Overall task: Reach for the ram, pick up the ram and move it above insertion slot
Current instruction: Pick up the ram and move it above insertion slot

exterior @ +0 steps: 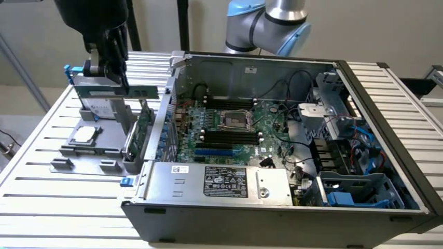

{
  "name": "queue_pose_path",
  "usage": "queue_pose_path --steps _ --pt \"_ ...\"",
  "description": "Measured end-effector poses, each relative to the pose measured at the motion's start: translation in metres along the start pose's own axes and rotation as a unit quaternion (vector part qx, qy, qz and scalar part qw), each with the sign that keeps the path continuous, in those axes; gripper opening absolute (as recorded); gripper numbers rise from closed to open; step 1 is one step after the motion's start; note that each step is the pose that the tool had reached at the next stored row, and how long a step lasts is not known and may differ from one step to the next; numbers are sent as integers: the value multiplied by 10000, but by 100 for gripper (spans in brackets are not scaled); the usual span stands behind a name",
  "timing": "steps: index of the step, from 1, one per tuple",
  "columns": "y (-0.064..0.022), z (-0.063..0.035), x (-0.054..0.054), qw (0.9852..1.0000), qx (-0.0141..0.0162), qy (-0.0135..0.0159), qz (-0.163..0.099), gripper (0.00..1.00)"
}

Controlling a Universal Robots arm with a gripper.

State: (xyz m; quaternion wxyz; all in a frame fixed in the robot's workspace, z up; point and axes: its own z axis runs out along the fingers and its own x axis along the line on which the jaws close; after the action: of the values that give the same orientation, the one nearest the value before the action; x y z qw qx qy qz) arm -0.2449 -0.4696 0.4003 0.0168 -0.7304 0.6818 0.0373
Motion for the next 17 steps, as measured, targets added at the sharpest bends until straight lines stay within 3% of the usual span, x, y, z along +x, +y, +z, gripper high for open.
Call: queue_pose_path --steps 9,17 --pt "-407 -26 27 10000 -3 -23 -1 14" --pt "-770 -37 51 10000 -6 -26 0 14"
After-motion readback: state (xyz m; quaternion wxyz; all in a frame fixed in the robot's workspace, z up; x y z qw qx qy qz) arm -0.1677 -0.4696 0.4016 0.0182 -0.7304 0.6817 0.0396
